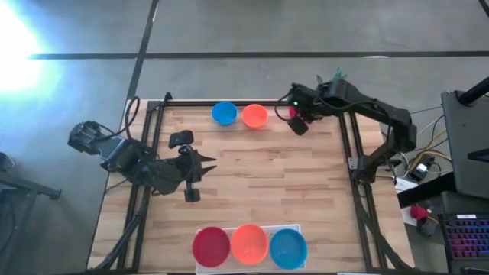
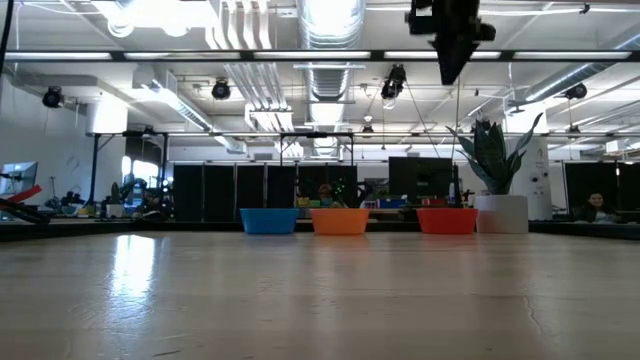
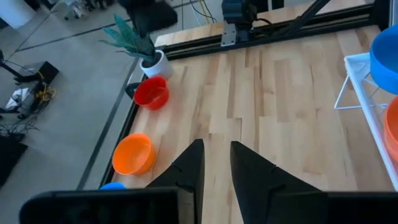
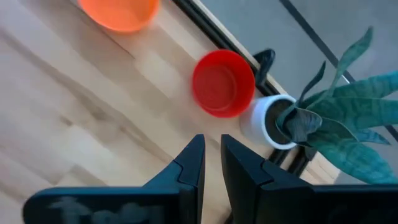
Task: Pick & Place Mini bowls
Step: Stack the red bowl on top of the other red bowl on the shelf
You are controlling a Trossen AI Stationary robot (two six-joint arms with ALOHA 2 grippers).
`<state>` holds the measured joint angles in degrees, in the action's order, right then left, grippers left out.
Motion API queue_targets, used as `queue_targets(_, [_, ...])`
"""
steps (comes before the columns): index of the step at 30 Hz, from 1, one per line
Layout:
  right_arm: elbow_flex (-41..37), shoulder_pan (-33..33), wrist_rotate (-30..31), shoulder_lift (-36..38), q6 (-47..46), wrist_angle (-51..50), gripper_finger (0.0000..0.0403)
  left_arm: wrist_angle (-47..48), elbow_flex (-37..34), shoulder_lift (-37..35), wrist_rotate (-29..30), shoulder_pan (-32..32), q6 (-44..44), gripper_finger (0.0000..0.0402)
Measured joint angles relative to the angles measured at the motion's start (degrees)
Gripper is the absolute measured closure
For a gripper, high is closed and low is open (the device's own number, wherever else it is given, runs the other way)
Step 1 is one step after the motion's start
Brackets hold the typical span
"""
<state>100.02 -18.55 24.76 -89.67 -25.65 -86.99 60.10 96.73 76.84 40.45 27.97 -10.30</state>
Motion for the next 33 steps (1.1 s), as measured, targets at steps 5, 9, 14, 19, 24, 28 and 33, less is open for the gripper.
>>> queue_targets(5, [-7.3, -3.71, -3.38, 0.04, 5.99, 8.15, 0.0355, 0.0, 0.0, 0.0, -0.02, -0.65, 0.21, 0.033])
queue_targets(9, [-12.63, -5.32, -3.91, 0.04, 12.74, 14.78, 0.0355, 0.0, 0.0, 0.0, 0.02, -1.05, 0.17, 0.033])
queue_targets(14, [-19.44, -6.46, -3.88, 0.11, 20.25, 19.72, 0.0355, 0.0, 0.0, 0.0, 0.0, -1.16, 0.15, 0.033])
queue_targets(19, [-25.49, -8.6, -4.03, 0.24, 25.5, 23.26, 0.0355, 0.0, 0.0, -0.05, -0.02, -1.27, 1.9, 0.033])
queue_targets(24, [-31.55, -10.34, -3.83, 0.55, 36.81, 30.63, 0.0355, 0.0, 0.0, -0.09, 0.47, -1.36, 4.39, 0.033])
queue_targets(28, [-36.06, -10.34, -3.95, 0.55, 47.96, 37.65, 0.0355, -0.02, 0.0, -0.13, 2.1, -1.49, 6.24, 0.033])
queue_targets(33, [-41.05, -10.55, -3.97, 0.57, 58.84, 42.85, 0.0355, -0.02, 0.0, -0.22, 5.19, -1.66, 7.18, 0.033])
